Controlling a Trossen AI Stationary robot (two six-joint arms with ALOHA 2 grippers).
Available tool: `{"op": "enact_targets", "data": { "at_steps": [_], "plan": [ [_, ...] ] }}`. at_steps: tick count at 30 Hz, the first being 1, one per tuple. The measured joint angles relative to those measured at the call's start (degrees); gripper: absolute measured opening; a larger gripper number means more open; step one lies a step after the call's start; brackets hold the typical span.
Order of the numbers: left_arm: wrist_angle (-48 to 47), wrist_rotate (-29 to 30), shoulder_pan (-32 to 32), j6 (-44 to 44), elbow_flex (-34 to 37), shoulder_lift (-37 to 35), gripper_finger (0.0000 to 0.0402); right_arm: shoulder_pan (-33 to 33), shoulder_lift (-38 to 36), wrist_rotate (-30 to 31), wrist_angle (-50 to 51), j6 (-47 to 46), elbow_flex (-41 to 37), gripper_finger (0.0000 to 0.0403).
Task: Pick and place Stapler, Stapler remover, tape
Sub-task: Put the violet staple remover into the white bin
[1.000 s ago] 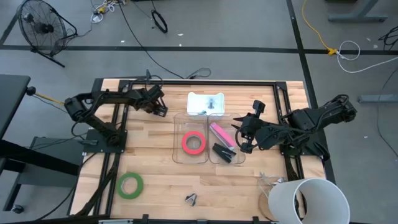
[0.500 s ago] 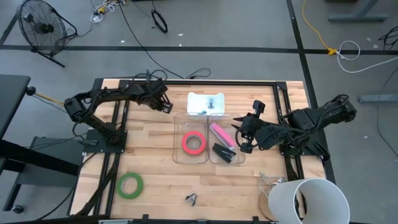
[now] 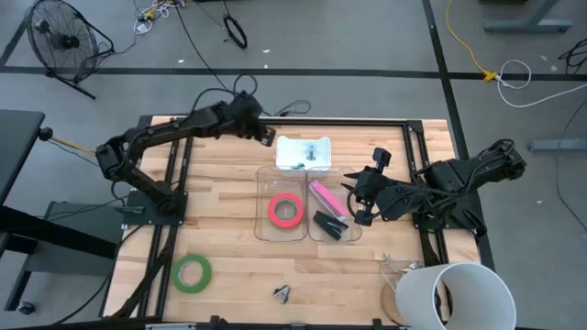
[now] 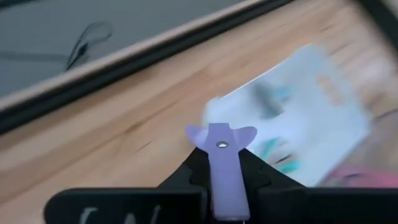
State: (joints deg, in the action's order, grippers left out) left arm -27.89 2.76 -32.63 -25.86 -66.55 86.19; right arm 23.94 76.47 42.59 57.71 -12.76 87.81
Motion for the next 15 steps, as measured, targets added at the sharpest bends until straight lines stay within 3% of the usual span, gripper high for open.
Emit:
{"op": "enact_targets", "data": {
  "at_steps": [10,15],
  "plan": [
    [21.6,-2.1,6.0,-2.0,-0.6,3.2,0.0028,0.0,0.0,1.4,-0.1,0.5,0.0,0.0097],
    [24.3,-2.7,6.4,-2.4,-0.6,8.1,0.0028,0.0,0.0,1.4,-0.1,0.3,0.0,0.0097]
  ]
}}
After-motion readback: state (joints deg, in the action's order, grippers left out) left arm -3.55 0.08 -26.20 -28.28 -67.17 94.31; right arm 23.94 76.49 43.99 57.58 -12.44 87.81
